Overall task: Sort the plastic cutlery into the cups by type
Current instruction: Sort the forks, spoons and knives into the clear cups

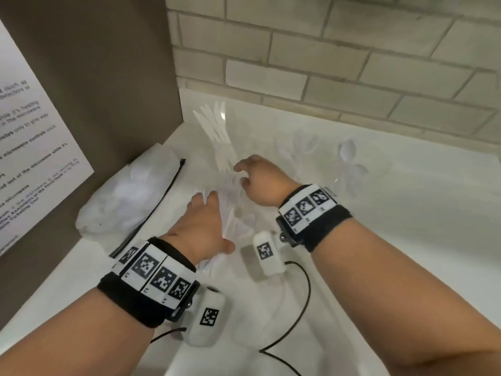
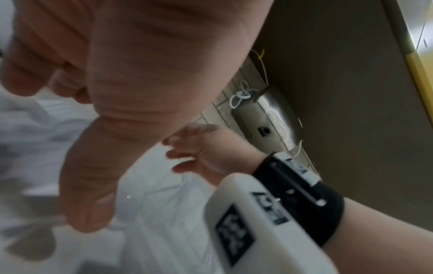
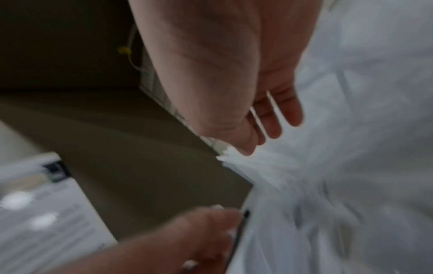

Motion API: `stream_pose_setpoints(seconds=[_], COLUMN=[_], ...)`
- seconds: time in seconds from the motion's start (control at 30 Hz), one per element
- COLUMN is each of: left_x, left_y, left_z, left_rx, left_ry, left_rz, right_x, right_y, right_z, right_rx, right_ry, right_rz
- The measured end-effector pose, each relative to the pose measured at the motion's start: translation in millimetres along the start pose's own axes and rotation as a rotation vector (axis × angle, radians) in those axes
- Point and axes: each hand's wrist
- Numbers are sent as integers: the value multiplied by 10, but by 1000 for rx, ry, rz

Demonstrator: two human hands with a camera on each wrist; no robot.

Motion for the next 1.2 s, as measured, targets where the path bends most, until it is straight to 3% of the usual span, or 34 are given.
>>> stream_pose_setpoints(seconds=[0.07, 0.17, 0.37, 0.47, 0.6, 0.67, 0.77, 0.93, 1.2], left_x=[106, 174, 177, 149, 204, 252, 286, 254, 230], left_y=[-34, -47, -1, 12, -100, -188, -266, -293, -238], left_z=[28, 92, 11, -30, -93, -143, -243, -336, -430], left_rx=[1, 44, 89, 99, 82, 39, 6, 45, 80], left_ry=[-55, -168, -152, -106, -100, -107, -98, -21, -35], left_rz=[-48, -150, -39, -8, -30, -28, -81, -115, -73], right_x=[36, 26, 64, 49, -64, -19, 154, 299, 456], right_y=[113, 231, 322, 204, 1, 4, 190, 448, 414], right_z=[-152, -347, -352, -175, 112, 330, 571, 498, 259], right_rx=[132, 198, 274, 234, 84, 253, 467, 331, 316], right_ry=[88, 135, 32, 11, 247, 383, 432, 366, 339], right_rz=[29, 6, 77, -1, -99, -227, -279, -243, -2])
Point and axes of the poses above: each hand's wrist, its own z-axis away from the middle knuckle, its own y-axis out of the palm, x = y × z, and after that the axes turned 2 degrees about x, right-handed
